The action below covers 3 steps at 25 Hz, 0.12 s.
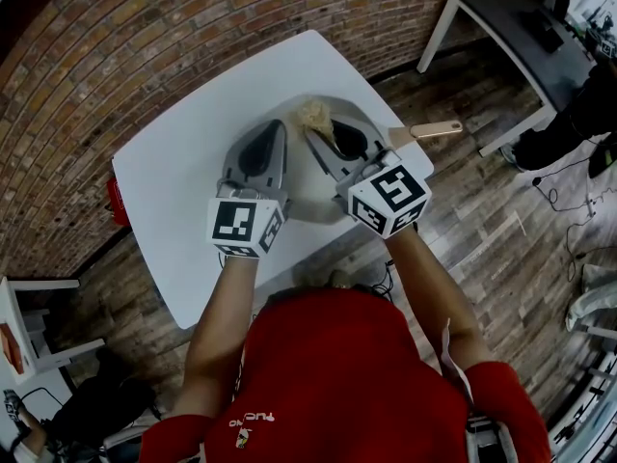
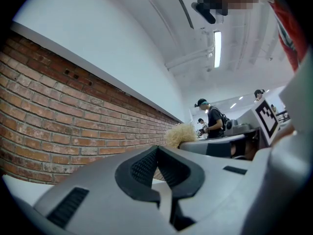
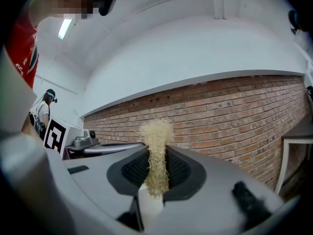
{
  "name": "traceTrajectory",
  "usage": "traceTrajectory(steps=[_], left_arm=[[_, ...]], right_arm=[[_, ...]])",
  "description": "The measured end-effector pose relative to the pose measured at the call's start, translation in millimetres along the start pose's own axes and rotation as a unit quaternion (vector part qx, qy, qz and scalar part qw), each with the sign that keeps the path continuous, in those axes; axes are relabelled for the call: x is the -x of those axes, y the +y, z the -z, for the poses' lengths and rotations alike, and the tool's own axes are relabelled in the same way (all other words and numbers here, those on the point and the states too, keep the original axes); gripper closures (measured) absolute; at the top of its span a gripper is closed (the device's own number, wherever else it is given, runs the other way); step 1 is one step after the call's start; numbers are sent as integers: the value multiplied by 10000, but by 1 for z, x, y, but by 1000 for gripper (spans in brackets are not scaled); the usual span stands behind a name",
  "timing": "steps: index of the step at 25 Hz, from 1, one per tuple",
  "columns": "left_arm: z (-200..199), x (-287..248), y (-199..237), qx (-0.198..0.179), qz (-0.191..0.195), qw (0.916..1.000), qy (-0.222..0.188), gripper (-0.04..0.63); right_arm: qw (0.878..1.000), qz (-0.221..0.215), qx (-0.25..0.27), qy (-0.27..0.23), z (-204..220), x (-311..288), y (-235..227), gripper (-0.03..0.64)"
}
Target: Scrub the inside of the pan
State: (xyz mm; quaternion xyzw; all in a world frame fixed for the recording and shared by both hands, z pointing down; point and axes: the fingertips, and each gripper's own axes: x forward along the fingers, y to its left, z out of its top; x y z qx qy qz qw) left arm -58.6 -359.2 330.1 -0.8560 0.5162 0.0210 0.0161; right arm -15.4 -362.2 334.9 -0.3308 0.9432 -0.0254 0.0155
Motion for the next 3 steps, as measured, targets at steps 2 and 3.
traceTrajectory(steps=[2, 3], left_arm=[[0, 1, 0, -2, -1, 10000, -2, 581], [0, 1, 0, -3, -2, 10000, -1, 581]], right_arm=[[10000, 1, 4, -5, -1, 0, 0, 531], [10000, 1, 5, -6, -1, 0, 1, 531]])
